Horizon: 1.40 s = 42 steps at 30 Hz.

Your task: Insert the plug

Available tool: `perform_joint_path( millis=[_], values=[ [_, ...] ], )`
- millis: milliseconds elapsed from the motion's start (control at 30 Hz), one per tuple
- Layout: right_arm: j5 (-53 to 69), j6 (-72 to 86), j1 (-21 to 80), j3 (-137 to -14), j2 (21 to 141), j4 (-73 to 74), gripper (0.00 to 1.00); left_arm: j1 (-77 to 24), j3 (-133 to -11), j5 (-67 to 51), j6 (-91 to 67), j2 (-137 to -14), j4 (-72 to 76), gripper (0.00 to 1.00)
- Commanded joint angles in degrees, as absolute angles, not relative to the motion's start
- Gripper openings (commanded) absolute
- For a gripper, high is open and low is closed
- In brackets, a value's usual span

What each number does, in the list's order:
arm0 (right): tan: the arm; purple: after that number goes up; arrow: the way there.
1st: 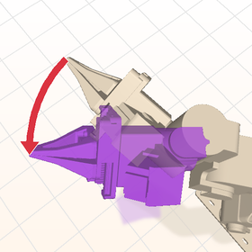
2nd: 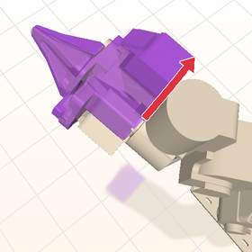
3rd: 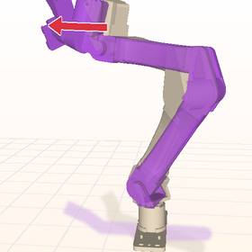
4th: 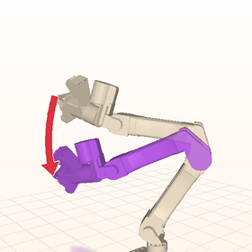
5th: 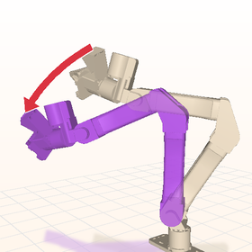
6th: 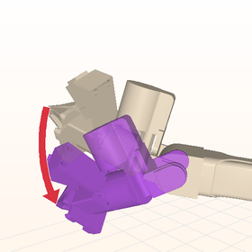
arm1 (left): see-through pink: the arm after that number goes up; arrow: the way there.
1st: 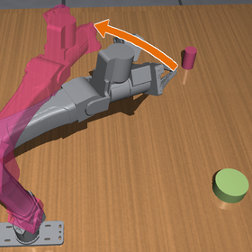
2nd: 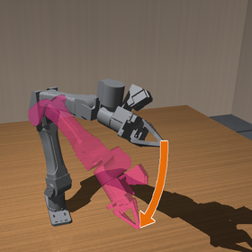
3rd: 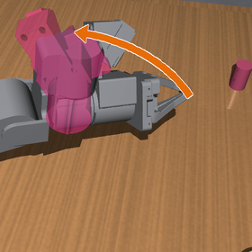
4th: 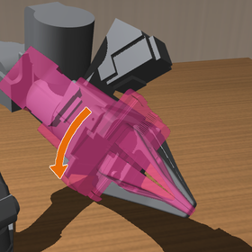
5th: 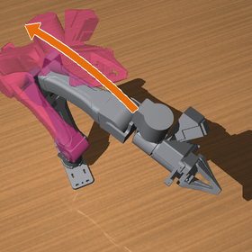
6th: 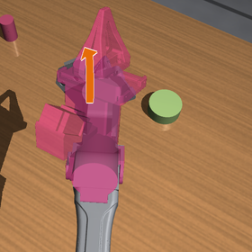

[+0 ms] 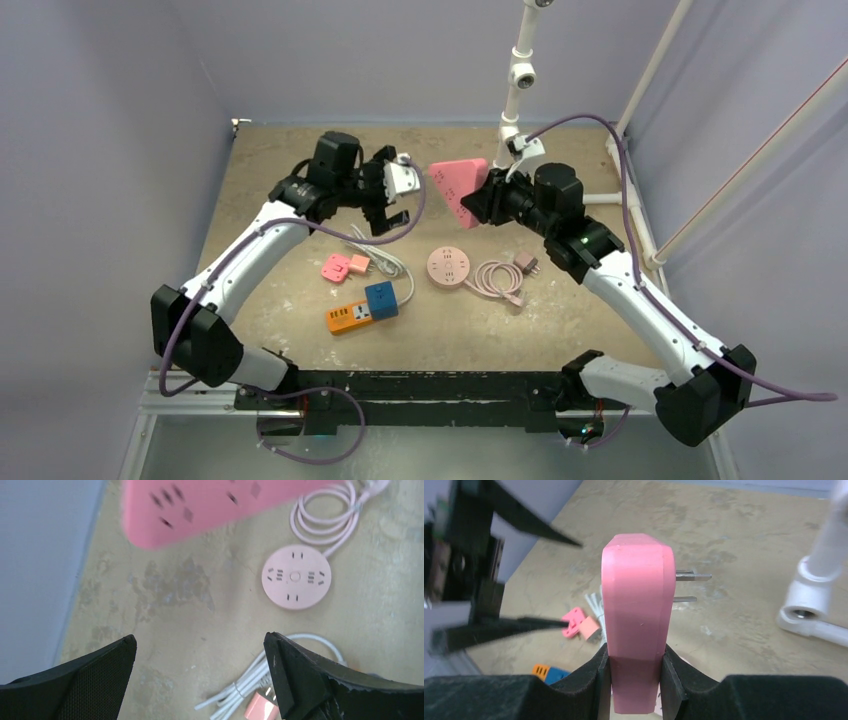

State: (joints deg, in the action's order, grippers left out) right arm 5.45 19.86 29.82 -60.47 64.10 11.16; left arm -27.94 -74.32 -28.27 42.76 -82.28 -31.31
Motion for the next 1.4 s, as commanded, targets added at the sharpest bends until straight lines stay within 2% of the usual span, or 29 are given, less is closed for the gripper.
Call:
perform_joint_path(
  millis=[0,200,300,600,667,700,733,800,833,867,967,1067,1167,1367],
  values=[
    [20.3,13.6,29.8,-61.7,64.0,7.3,0.0,-24.1,-81.1,-40.2,30.5,-84.8,-28.6,0.99],
    [30.1,9.5,29.9,-59.5,63.2,7.5,0.0,-21.5,-91.0,-55.1,29.6,-92.3,-37.8,0.99],
    [33.3,9.1,31.2,-58.6,63.6,6.9,0.0,-21.5,-93.2,-57.3,32.7,-93.7,-42.9,0.99],
    [35.3,8.4,34.8,-59.8,69.2,5.5,0.0,-21.7,-100.8,-64.2,53.7,-99.9,-68.7,0.98],
    [34.8,8.6,34.9,-59.9,69.7,5.2,0.0,-21.7,-103.3,-65.1,59.0,-102.2,-75.9,0.92],
    [34.5,8.7,34.9,-60.1,69.7,5.1,0.0,-21.7,-104.2,-65.4,61.5,-103.4,-79.4,0.85],
    [34.3,8.7,34.8,-60.4,69.6,4.9,0.0,-21.7,-104.7,-65.6,63.6,-104.4,-81.9,0.74],
    [33.9,8.9,34.8,-60.9,69.6,4.7,0.0,-21.7,-103.5,-66.2,62.6,-105.0,-82.3,0.47],
    [33.7,9.0,34.8,-61.1,69.7,4.4,0.0,-21.7,-102.6,-66.9,63.0,-104.9,-82.3,0.37],
    [33.5,9.3,34.9,-61.1,69.7,4.0,0.0,-21.7,-101.7,-67.8,63.3,-104.6,-82.2,0.32],
    [33.9,11.9,34.8,-59.5,69.1,1.3,0.0,-21.9,-100.7,-70.3,61.8,-104.2,-81.9,0.24],
    [34.6,16.5,34.8,-55.6,67.0,-3.8,0.12,-21.9,-100.5,-72.9,58.6,-104.3,-81.1,0.14],
    [35.1,21.4,34.8,-50.6,64.1,-9.0,0.19,-21.8,-99.9,-76.1,53.8,-104.0,-79.2,0.04],
    [37.4,31.6,34.8,-41.5,56.0,-19.7,0.39,-21.8,-99.9,-82.7,48.9,-104.2,-79.0,0.03]
  ],
)
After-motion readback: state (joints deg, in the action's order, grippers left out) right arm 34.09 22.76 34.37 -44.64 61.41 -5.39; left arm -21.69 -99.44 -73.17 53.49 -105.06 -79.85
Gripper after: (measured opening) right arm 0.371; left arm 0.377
